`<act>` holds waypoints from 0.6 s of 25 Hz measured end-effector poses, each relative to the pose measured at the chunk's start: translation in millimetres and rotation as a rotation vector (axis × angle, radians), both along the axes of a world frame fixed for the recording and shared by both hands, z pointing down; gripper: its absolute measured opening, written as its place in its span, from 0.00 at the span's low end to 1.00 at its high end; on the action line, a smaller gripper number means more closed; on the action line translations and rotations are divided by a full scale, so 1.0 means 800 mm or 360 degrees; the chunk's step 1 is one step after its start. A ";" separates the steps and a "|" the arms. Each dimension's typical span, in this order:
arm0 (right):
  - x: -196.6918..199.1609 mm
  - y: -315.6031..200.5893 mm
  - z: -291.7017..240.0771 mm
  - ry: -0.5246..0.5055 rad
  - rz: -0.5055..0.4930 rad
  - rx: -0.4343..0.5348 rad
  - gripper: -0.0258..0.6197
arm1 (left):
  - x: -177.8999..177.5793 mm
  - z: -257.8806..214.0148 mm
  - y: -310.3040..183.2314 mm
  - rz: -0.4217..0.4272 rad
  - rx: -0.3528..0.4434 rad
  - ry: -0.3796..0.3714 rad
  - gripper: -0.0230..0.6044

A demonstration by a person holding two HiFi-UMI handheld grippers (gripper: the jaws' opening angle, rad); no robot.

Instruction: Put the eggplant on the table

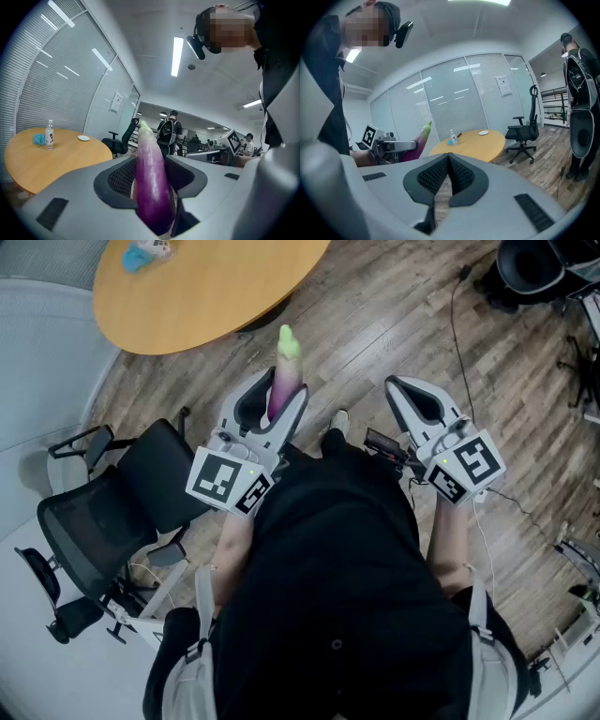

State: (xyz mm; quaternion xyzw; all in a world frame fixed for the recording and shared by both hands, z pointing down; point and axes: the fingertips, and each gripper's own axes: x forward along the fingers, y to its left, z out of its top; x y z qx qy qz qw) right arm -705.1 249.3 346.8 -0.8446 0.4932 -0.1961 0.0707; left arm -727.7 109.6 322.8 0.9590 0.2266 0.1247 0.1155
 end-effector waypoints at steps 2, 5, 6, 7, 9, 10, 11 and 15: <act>-0.002 0.000 0.000 -0.0004 0.0007 0.0005 0.06 | -0.003 -0.003 0.003 0.0022 -0.0046 0.0011 0.37; 0.001 0.006 -0.002 0.0031 0.0062 0.0012 0.06 | -0.006 -0.001 0.007 0.0041 -0.0006 0.0026 0.37; 0.002 0.008 -0.002 0.0039 0.0073 0.0022 0.07 | -0.005 0.001 0.008 0.0035 0.0017 0.0025 0.37; 0.004 0.012 -0.002 0.0038 0.0078 0.0035 0.07 | -0.004 0.003 0.009 0.0025 0.0025 0.0023 0.37; 0.008 0.019 0.002 0.0016 0.0083 0.0051 0.07 | 0.001 0.003 0.011 -0.0001 0.0036 0.0022 0.37; 0.008 0.021 0.005 0.0003 0.0085 0.0053 0.07 | 0.001 0.003 0.012 -0.0010 0.0055 0.0025 0.37; 0.007 0.023 0.007 -0.0006 0.0086 0.0055 0.07 | 0.001 0.002 0.014 -0.0016 0.0075 0.0030 0.37; 0.004 0.032 0.009 -0.0008 0.0068 0.0053 0.07 | 0.002 -0.001 0.021 -0.0043 0.0086 0.0030 0.37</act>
